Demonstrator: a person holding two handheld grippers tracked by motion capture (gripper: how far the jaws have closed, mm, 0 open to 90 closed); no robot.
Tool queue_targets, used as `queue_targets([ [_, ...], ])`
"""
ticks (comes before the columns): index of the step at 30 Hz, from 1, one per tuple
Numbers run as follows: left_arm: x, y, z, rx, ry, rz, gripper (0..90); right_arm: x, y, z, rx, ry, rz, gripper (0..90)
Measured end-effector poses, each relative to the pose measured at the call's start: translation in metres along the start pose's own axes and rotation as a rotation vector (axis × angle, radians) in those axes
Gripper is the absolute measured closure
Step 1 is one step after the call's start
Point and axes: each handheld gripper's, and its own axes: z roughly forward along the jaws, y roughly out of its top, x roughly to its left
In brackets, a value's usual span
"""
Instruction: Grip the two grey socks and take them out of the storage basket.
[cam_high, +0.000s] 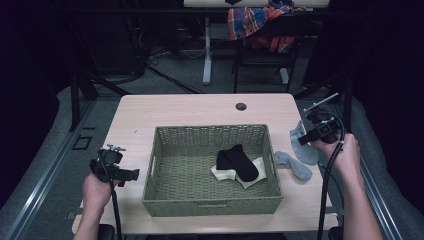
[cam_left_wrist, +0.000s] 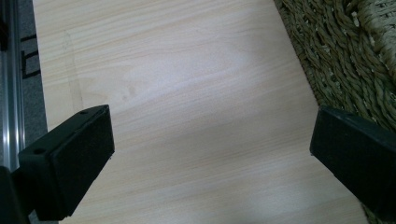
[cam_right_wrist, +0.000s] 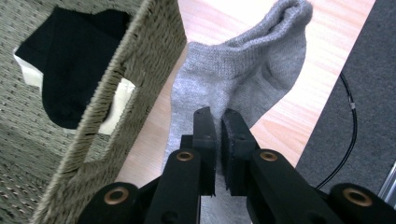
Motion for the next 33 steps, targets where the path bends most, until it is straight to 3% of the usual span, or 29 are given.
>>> queue_targets([
  [19,0.000,0.000,0.000,0.001,-0.002,0.000,0.0,-0.009,-0.003,0.040,0.069,-0.001,0.011,85.8],
  [29,0.000,0.000,0.000,-0.001,-0.002,-0.003,0.0,-0.012,-0.007,0.085,0.152,0.001,-0.002,85.8],
  [32,0.000,0.000,0.000,-0.001,-0.003,-0.002,0.0,-0.010,-0.008,0.093,0.128,-0.003,0.021,85.7],
  [33,0.000,0.000,0.000,-0.001,-0.003,-0.003,0.0,-0.011,-0.007,0.094,0.142,-0.001,0.010,85.7],
])
